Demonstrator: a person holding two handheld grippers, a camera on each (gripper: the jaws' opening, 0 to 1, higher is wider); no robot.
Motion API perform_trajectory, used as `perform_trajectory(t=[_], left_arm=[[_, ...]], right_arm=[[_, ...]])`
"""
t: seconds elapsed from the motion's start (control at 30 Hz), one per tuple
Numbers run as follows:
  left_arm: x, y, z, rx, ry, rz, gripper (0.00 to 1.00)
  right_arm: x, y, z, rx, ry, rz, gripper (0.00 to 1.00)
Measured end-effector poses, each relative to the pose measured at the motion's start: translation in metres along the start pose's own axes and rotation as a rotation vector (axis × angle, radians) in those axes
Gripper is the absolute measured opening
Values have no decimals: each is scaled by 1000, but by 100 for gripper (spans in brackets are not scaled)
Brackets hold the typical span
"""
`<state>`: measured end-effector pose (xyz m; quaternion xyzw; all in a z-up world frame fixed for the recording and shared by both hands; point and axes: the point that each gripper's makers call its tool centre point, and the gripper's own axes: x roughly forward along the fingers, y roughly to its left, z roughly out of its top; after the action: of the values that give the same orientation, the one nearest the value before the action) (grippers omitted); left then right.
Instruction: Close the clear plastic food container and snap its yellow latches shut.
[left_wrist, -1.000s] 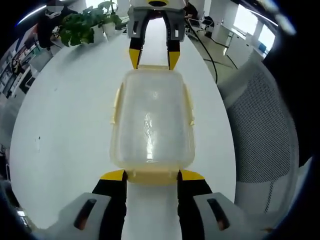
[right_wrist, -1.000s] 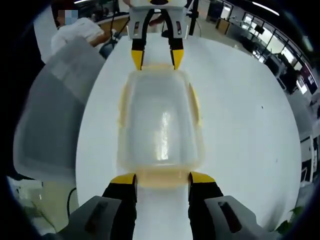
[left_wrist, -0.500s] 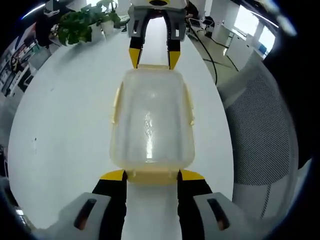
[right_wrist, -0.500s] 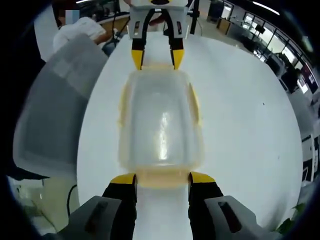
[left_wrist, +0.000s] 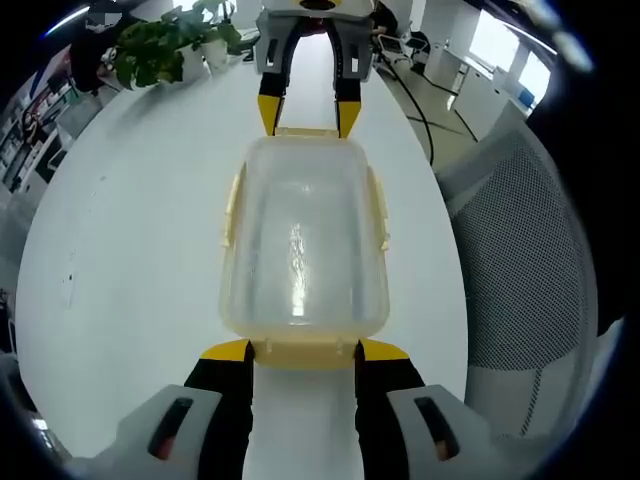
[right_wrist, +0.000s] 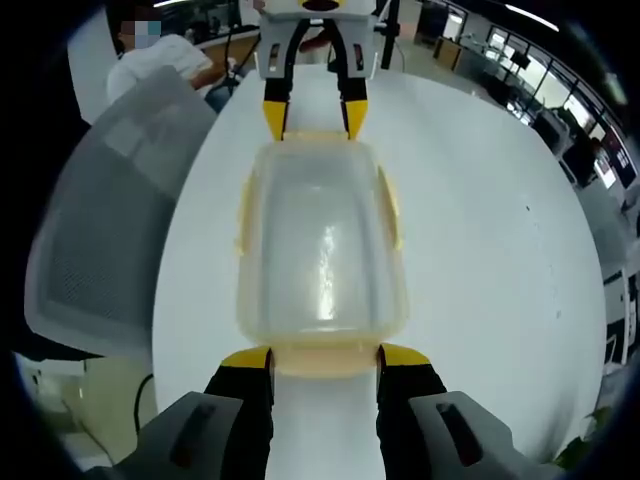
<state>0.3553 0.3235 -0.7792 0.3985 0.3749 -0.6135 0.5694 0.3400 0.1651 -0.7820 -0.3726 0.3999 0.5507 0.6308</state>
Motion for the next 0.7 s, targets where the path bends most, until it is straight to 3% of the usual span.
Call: perform_trajectory(t=[0.7], left_arm=[[4, 1, 0, 19, 16, 6, 39]], right_arm=[[2, 0, -3, 0, -5, -2, 40]])
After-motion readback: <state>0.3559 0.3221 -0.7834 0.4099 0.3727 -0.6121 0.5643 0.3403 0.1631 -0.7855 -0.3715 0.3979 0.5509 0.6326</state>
